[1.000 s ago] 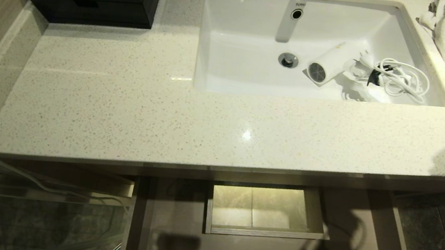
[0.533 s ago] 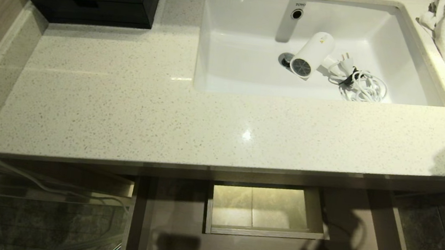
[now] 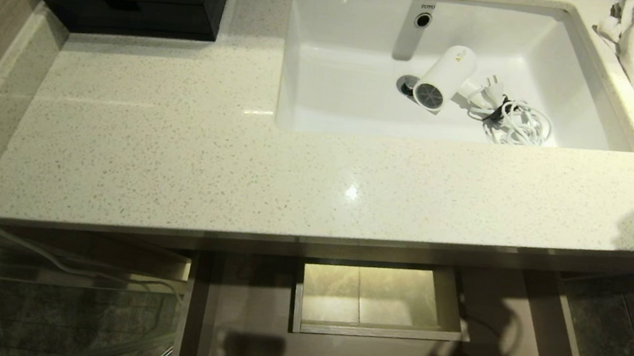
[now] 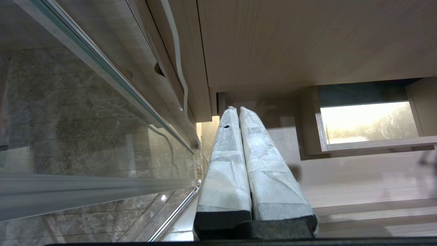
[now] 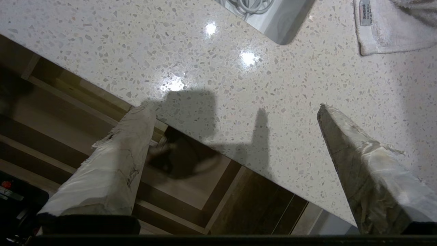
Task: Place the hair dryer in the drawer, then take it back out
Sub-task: Pick up the hairdryer
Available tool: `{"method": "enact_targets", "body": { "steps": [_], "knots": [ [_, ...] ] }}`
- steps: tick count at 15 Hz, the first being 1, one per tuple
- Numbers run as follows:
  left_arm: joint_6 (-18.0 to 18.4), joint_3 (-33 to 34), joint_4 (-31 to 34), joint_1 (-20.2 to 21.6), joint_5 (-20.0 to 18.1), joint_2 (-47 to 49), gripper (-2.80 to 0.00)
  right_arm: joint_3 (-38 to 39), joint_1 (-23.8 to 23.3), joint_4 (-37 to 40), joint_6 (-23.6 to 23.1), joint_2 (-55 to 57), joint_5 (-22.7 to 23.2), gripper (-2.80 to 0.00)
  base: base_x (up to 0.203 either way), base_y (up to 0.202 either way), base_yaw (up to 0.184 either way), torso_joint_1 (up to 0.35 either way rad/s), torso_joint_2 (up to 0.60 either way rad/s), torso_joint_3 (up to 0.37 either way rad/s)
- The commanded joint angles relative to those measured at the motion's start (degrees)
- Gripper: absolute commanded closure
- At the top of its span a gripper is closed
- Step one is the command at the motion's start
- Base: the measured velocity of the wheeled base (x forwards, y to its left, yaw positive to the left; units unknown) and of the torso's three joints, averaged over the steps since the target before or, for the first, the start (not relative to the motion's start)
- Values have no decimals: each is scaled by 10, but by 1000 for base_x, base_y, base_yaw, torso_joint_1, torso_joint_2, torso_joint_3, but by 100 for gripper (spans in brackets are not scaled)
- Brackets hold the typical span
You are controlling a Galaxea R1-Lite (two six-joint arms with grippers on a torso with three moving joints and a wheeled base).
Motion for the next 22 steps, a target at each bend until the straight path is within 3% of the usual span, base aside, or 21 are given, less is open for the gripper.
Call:
{"method": "enact_targets", "body": {
  "steps": [1, 16, 22],
  "knots": [
    [0, 1, 0, 0, 0, 0, 0, 0, 0, 2, -3, 2, 2, -280, 0, 0, 0, 0, 0, 0],
    [0, 1, 0, 0, 0, 0, 0, 40, 10, 7, 7, -52, 0, -280, 0, 0, 0, 0, 0, 0],
    [0, 1, 0, 0, 0, 0, 0, 108, -41, 61, 7, -147, -3, -280, 0, 0, 0, 0, 0, 0]
  ]
}}
